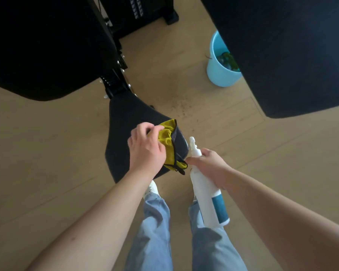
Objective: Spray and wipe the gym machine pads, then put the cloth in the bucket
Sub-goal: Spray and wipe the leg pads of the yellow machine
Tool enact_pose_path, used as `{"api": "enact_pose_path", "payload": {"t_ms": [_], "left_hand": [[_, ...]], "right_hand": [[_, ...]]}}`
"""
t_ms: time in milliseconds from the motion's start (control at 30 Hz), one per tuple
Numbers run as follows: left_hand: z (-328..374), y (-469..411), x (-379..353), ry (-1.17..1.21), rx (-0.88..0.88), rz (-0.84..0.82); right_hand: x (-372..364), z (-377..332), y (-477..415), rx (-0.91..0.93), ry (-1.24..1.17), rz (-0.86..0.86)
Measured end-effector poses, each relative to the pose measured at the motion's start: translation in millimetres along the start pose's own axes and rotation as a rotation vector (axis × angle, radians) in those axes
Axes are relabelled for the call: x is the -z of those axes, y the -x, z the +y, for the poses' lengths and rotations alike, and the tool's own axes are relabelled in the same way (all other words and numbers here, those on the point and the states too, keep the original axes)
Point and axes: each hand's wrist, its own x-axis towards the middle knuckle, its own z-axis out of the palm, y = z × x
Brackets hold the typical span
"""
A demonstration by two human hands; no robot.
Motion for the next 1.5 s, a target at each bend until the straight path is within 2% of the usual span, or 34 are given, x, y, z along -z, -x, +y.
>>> {"api": "enact_pose_path", "payload": {"t_ms": [33, 133, 200, 333, 533, 600, 700, 800, 900, 1000, 1200, 1267, 1367, 1500], "left_hand": [[0.7, -2.6, -5.4, -0.026, -0.063, -0.046], [8.4, -2.9, -27.8, -0.211, -0.041, -0.408], [11.6, 15.2, -47.2, -0.272, -0.083, -0.492], [4.5, 29.2, -62.6, -0.302, -0.268, -0.418], [-6.0, -25.6, -62.4, -0.384, -0.37, -0.53], [-7.0, -55.8, -60.8, -0.359, -0.309, -0.495], [-6.6, -90.7, -63.7, -0.338, -0.128, -0.417], [-3.3, -83.7, -71.2, -0.225, -0.116, -0.304], [0.9, -36.9, -74.4, -0.134, -0.267, -0.243], [5.5, 9.2, -79.1, -0.207, -0.432, -0.316], [-30.8, -29.7, -63.0, -0.275, -0.717, -0.489], [-40.7, -52.4, -56.4, -0.286, -0.586, -0.514], [-48.8, -84.8, -49.4, -0.324, -0.288, -0.418], [-25.4, -76.5, -58.0, -0.258, -0.025, -0.309]], "right_hand": [[0.5, -1.1, -1.5, 0.006, 0.01, 0.001], [2.4, -3.4, -7.0, 0.041, 0.025, 0.011], [2.8, -3.8, -11.7, 0.055, 0.019, 0.023], [4.5, -3.3, -22.8, 0.065, 0.033, 0.013], [7.1, -11.1, -41.0, 0.059, 0.055, 0.021], [8.7, -15.7, -46.5, 0.078, 0.062, 0.024], [13.9, -21.4, -51.9, 0.112, 0.084, 0.028], [19.2, -22.9, -55.2, 0.116, 0.036, 0.06], [25.0, -25.0, -52.2, 0.117, -0.047, 0.105], [28.0, -26.9, -47.4, 0.112, -0.09, 0.112], [17.5, -32.3, -43.5, 0.141, 0.007, 0.094], [13.4, -37.7, -45.3, 0.14, 0.02, 0.06], [7.7, -50.2, -47.8, 0.142, 0.025, 0.003], [4.5, -68.2, -45.2, 0.162, 0.015, 0.016]]}}
